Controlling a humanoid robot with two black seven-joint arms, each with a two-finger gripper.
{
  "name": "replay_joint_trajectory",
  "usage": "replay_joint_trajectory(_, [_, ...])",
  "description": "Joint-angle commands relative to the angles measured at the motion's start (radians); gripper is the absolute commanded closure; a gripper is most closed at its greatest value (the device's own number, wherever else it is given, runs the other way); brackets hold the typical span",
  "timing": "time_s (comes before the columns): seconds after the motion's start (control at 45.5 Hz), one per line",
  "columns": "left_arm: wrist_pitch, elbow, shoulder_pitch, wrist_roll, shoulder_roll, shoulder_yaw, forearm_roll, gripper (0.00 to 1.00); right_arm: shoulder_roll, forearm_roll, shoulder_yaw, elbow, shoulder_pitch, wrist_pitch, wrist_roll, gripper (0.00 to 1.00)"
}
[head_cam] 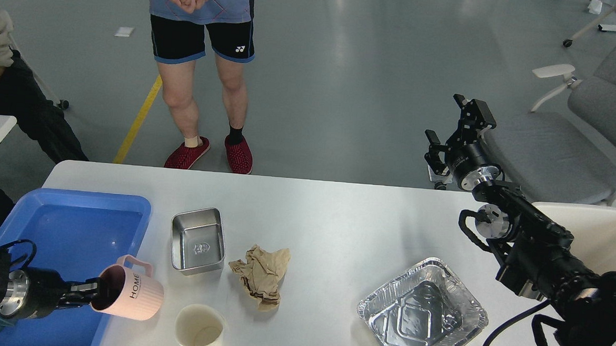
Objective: Tidy desktop
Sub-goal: 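Lift the cup with the left gripper and pour it over the blue tray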
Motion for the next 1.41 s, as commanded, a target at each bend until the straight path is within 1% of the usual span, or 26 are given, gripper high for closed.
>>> replay_joint_trajectory(0.0, [-0.018, -0.026, -0.039, -0.001, 0.031, 0.015, 0.008, 1.00, 0.000, 0.000, 0.000, 0.000, 0.001, 0.000, 0.000, 0.00])
replay_joint_trajectory(0.264, [-0.115, -0.088, -0.209, -0.013, 0.155, 0.022, 0.012, 1.00, 0.000, 0.000, 0.000, 0.000, 0.001, 0.000, 0.000, 0.00])
replay_joint_trajectory(0.417, [-0.158, -0.163, -0.318, -0.013, 0.247, 0.022, 0.023, 0.99, 0.001, 0.000, 0.000, 0.000, 0.001, 0.000, 0.000, 0.00])
replay_joint_trajectory(0.505, [-0.184, -0.224, -0.356, -0.015, 0.312, 0.022, 0.054, 0.99, 0.005, 0.000, 0.000, 0.000, 0.001, 0.000, 0.000, 0.00])
replay_joint_trajectory(0.659, [-0.225, -0.299, -0.387, -0.016, 0.447, 0.018, 0.072, 0.99, 0.005, 0.000, 0.000, 0.000, 0.001, 0.000, 0.000, 0.00])
replay_joint_trajectory(0.725, [-0.242, -0.308, -0.395, -0.018, 0.482, 0.015, 0.072, 0.99, 0.006, 0.000, 0.000, 0.000, 0.001, 0.000, 0.000, 0.00])
replay_joint_trajectory(0.813, [-0.245, -0.312, -0.395, -0.026, 0.499, 0.014, 0.072, 0.99, 0.015, 0.000, 0.000, 0.000, 0.001, 0.000, 0.000, 0.00])
replay_joint_trajectory(1.099, [-0.244, -0.313, -0.391, -0.026, 0.490, 0.015, 0.074, 0.99, 0.018, 0.000, 0.000, 0.000, 0.009, 0.000, 0.000, 0.00])
replay_joint_trajectory(1.231, [-0.235, -0.315, -0.347, -0.023, 0.485, 0.022, 0.098, 0.99, 0.018, -0.002, 0.000, 0.000, 0.009, -0.001, 0.000, 0.00])
replay_joint_trajectory(1.384, [-0.224, -0.315, -0.276, -0.033, 0.497, 0.022, 0.158, 0.99, 0.018, 0.000, 0.000, -0.002, 0.007, 0.000, 0.000, 0.00])
